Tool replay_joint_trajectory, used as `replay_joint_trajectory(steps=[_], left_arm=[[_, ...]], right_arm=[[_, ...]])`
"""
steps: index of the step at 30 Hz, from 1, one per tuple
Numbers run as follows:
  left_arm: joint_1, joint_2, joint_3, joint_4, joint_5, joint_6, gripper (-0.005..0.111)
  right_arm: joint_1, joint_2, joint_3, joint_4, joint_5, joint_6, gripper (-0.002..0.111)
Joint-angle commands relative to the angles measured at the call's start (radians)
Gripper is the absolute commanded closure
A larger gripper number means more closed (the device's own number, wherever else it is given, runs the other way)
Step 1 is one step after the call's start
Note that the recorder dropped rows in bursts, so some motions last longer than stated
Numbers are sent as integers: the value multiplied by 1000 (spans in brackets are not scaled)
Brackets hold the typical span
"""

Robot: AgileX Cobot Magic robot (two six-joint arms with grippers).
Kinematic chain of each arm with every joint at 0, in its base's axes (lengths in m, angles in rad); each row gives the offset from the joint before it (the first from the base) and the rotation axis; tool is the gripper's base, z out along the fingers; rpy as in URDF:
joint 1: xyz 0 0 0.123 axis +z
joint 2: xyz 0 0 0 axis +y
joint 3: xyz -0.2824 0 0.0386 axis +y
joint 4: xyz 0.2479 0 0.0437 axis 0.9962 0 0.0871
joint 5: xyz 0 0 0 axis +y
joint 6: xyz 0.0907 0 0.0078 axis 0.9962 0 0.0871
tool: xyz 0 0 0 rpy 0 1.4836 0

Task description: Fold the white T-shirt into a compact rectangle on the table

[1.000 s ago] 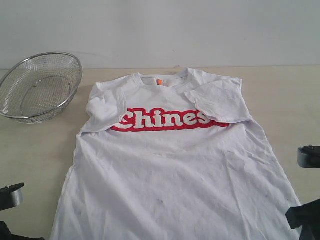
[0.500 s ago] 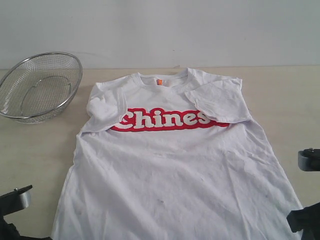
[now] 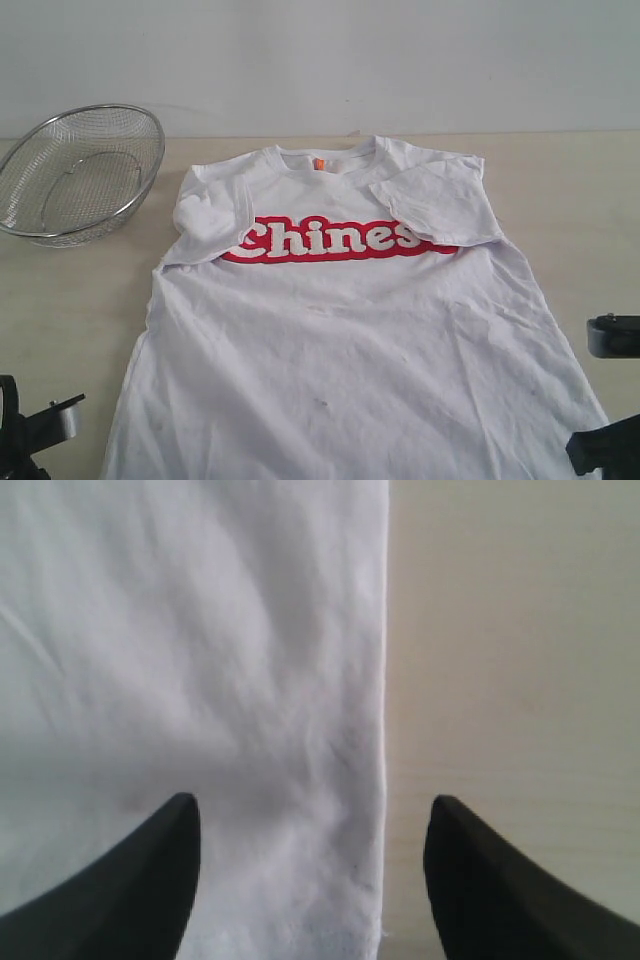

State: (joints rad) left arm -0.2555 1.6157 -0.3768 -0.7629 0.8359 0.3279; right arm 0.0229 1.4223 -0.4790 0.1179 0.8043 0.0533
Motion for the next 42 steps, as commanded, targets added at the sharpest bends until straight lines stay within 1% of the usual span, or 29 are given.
replay_joint_trajectory(steps=[1, 10, 13, 15, 21, 25, 32, 33, 34, 35, 40, 42], left_arm=[[-1, 13, 4, 19, -74, 20, 35], [-1, 13, 4, 19, -77, 25, 35], [-1, 13, 4, 19, -77, 25, 35], [-1, 13, 4, 19, -77, 25, 35], [-1, 13, 4, 19, -77, 25, 35], [-1, 13, 4, 19, -77, 25, 35], [-1, 13, 4, 19, -77, 25, 35], [-1, 13, 4, 19, -77, 25, 35], [-1, 13, 4, 19, -77, 25, 35], [-1, 13, 4, 19, -77, 25, 35], [-1, 13, 4, 19, -81, 25, 36], [-1, 13, 4, 17, -37, 2, 36]], right_arm=[[-3, 20, 6, -9, -6, 1, 51], [-3, 121, 19, 9, -15, 9, 51], [-3, 127, 19, 20, -21, 7, 51], [-3, 127, 19, 58, -23, -35, 51], [-3, 127, 19, 60, -23, -35, 51], [-3, 127, 19, 60, -23, -40, 66], [-3, 127, 19, 60, -23, -40, 87], [-3, 127, 19, 60, -23, -44, 95], [-3, 127, 19, 60, -23, -44, 98], [-3, 127, 19, 60, -23, -46, 108], [-3, 125, 17, 60, -21, -53, 108], [-3, 125, 8, 62, -13, -68, 108]])
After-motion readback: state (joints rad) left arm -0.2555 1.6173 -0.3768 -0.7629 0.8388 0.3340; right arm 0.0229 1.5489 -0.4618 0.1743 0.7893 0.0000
